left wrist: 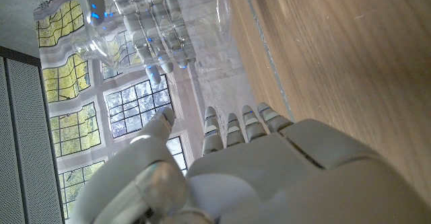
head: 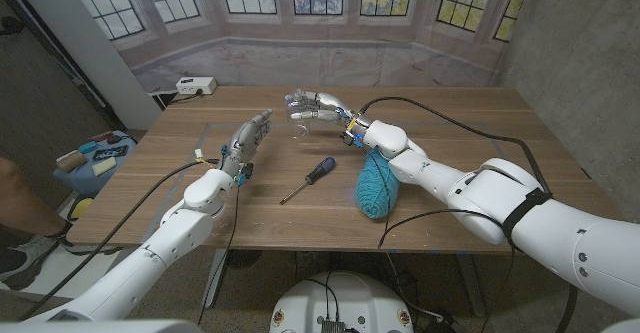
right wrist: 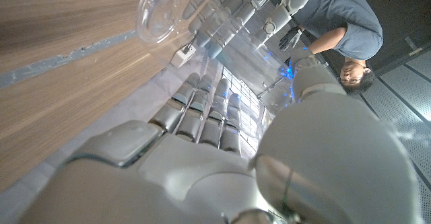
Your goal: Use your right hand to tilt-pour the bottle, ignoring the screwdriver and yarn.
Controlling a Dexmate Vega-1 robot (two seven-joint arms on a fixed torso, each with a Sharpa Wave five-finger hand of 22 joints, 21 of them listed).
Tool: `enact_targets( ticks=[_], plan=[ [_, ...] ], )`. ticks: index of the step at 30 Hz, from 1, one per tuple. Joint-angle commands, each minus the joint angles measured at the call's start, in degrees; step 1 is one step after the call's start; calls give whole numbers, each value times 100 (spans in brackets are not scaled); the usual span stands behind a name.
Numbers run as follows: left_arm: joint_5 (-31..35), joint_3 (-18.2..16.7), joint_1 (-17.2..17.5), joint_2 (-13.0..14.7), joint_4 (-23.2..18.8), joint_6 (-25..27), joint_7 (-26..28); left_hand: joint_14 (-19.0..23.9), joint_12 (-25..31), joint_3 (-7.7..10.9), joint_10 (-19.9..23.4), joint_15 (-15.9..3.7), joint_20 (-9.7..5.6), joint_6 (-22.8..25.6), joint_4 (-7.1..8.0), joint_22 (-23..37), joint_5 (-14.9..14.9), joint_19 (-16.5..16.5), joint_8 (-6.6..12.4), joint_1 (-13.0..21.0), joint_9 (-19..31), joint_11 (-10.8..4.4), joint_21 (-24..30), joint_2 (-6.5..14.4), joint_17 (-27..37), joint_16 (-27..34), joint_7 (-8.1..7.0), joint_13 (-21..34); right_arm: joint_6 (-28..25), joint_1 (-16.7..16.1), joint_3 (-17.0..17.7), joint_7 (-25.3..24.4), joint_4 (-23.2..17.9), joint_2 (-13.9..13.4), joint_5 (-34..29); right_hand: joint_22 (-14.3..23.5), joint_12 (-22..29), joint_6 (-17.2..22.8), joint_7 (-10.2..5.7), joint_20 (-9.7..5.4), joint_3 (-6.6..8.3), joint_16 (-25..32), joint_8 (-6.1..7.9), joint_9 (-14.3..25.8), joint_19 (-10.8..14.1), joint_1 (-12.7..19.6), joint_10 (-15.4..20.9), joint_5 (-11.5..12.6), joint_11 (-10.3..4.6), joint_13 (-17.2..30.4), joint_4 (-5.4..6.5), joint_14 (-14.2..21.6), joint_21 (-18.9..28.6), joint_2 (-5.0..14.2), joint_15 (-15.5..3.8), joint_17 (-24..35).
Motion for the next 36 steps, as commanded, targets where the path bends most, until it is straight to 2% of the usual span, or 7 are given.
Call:
enact_targets(
  ticks=[1,26,36],
  plan=[
    [-10,37,-23,-42,37,-1,-19,62,15,31,36,-8,49,51,-7,26,10,18,-19,-53,7,33,-5,-21,15,-2,13,24,-324,-176,86,-73,-702,-382,-40,29,42,76,-20,-226,0,31,18,23,52,4,49,-16,-3,26,20,70,-6,31,-637,34],
    [-63,122,-232,-150,249,57,-129,57,10,43,41,-9,51,46,-23,26,9,20,-28,-65,9,43,-5,-26,14,-6,6,25,-1233,-568,313,-376,-2097,-1257,-130,31,127,129,-14,-212,-27,44,27,35,102,19,73,-33,-2,106,28,124,-13,58,-628,111],
    [-76,146,-288,-164,308,69,-183,61,8,49,40,-14,52,42,-31,26,10,19,-31,-69,10,54,-6,-27,14,-5,6,25,-1334,-645,370,-503,-2328,-1463,-216,31,162,162,-10,-201,-39,57,35,39,132,33,99,-41,7,132,23,169,-10,60,-631,134]
  ],
)
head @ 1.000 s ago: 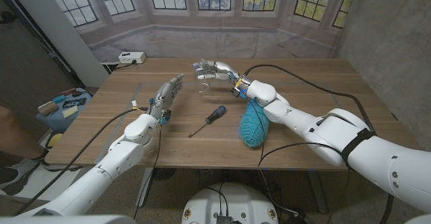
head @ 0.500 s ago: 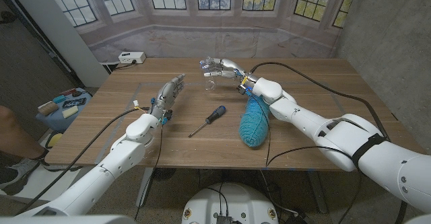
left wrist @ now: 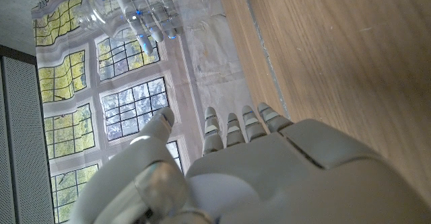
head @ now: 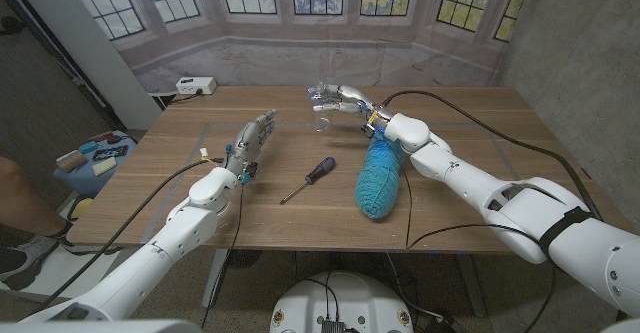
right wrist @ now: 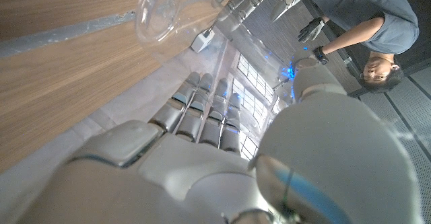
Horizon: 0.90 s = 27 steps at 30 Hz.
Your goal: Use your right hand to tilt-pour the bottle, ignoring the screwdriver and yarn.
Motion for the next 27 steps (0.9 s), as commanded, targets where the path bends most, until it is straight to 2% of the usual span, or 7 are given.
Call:
enact_targets(
  ticks=[1,27],
  plan=[
    [-24,27,-75,-20,74,24,-58,61,7,33,8,-15,51,41,-16,26,9,19,-11,-37,11,16,-6,5,14,-5,4,25,-213,-127,87,-173,-405,-297,-91,32,37,59,13,-200,-14,55,35,12,75,46,64,3,-14,28,-1,62,-8,53,-644,28],
    [-5,30,-116,27,84,28,-108,60,5,44,14,-15,52,41,-40,26,10,24,-13,-43,12,22,-5,-1,12,-7,-2,26,-124,-140,67,-439,-615,-415,-402,33,112,114,14,-202,-25,54,45,22,131,49,106,-9,-27,89,8,125,-10,70,-638,82]
  ],
)
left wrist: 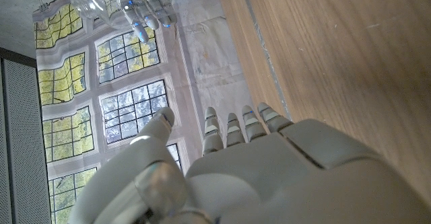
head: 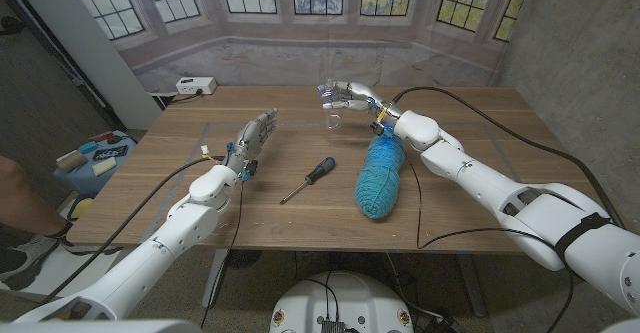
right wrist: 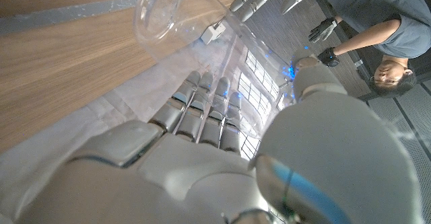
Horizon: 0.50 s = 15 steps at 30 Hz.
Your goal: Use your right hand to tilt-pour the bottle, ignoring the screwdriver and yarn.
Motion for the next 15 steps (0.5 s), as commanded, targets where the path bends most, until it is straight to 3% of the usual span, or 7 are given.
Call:
enact_targets(
  ticks=[1,15],
  plan=[
    [26,-1,18,21,-39,1,35,59,4,30,14,-15,52,47,-26,26,10,24,-12,-43,12,18,-5,-1,12,-7,-3,26,81,-25,-13,-187,-111,-60,-188,33,38,57,14,-199,-24,55,47,23,55,23,56,-8,-29,34,8,73,-8,46,-646,29],
    [43,8,71,30,-113,29,90,62,2,38,12,-14,69,51,-46,26,12,29,-11,-35,12,-4,-4,0,10,-8,-1,26,265,-52,-24,-605,-167,-114,-561,34,78,103,11,-200,-12,49,56,24,87,38,82,-11,-40,67,3,125,-9,52,-649,50]
  ],
)
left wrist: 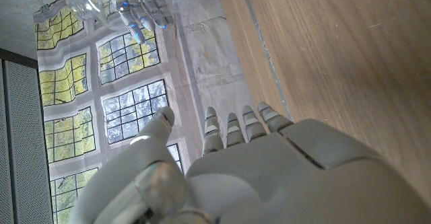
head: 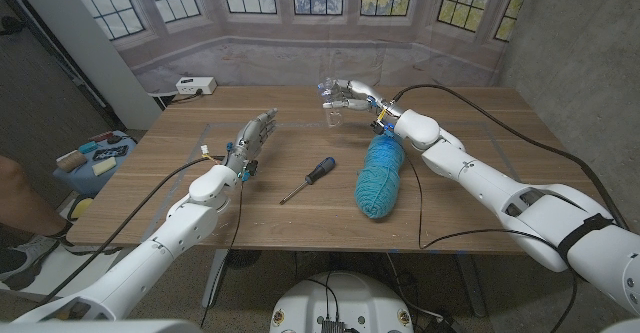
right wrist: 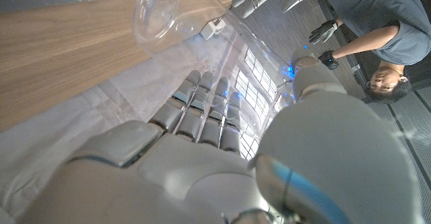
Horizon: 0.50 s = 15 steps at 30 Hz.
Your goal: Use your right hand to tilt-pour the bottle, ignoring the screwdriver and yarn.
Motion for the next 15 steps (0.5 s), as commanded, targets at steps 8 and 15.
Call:
enact_targets(
  ticks=[8,15],
  plan=[
    [66,7,79,23,-126,36,130,60,1,18,12,-12,30,47,-34,26,12,1,-14,-31,13,-5,-3,0,9,-9,-3,26,260,-16,-17,-757,-110,-85,-674,34,53,77,-9,-241,7,35,57,22,55,19,87,-6,-36,43,-6,87,-12,41,-655,23],
    [81,13,91,-7,-113,-1,152,62,-2,22,8,-16,38,49,-45,26,13,1,-14,-28,13,-6,-3,1,9,-9,1,26,356,-17,-40,-1189,-156,-128,-1080,35,83,106,-10,-246,30,36,62,18,103,29,127,-1,-37,59,-9,153,0,40,-664,27]
  ],
)
